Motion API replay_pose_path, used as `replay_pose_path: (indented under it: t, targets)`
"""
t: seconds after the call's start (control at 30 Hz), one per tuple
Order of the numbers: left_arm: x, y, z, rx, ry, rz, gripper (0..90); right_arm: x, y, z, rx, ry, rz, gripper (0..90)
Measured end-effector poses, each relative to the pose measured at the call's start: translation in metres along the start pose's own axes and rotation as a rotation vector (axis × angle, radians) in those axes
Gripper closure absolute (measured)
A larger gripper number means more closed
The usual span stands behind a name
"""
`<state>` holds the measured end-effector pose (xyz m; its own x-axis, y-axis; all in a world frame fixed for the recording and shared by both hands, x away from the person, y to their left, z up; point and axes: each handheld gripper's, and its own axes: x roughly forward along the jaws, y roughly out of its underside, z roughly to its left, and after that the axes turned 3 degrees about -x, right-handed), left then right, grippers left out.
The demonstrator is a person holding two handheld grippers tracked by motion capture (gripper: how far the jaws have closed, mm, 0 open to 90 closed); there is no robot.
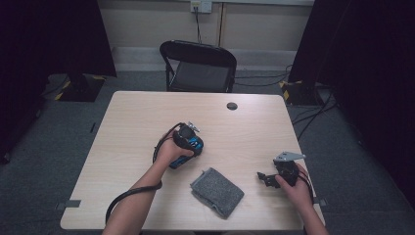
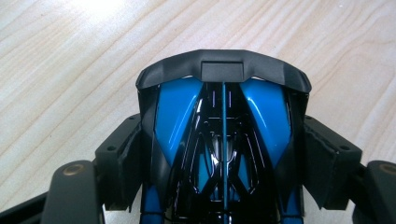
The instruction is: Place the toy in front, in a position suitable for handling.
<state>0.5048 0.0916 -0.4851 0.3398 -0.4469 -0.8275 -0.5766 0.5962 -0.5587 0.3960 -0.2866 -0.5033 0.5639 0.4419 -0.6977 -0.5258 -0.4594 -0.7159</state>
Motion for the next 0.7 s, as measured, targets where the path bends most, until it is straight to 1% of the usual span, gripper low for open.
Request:
replay_pose_path:
  t: [0.07,0.17,0.37,0.43,0.6,0.7]
  targets:
    - [0.0005,0.0011,-0.0004,-0.006,0.001,-0.015,25.0,0.0000,0.0000,0.0000,0.000,0.000,0.000,9.3]
    - [0.0007,0.0019,-0.0006,-0.005,-0.001,-0.022,24.9,0.0000,0.0000,0.0000,0.000,0.000,0.000,9.3]
    - [0.0011,0.0007,-0.0004,-0.015,-0.005,-0.016,24.8,0.0000,0.0000,0.0000,0.000,0.000,0.000,9.3]
    - [0.0016,-0.0005,-0.0007,-0.020,-0.013,-0.012,24.8,0.0000,0.0000,0.0000,0.000,0.000,0.000,9.3]
    - [0.0030,-0.0010,-0.0003,-0.049,-0.036,-0.029,24.9,0.0000,0.0000,0.0000,0.000,0.000,0.000,9.3]
    - [0.0031,-0.0007,-0.0002,-0.051,-0.041,-0.033,24.8,0.0000,0.0000,0.0000,0.000,0.000,0.000,9.3]
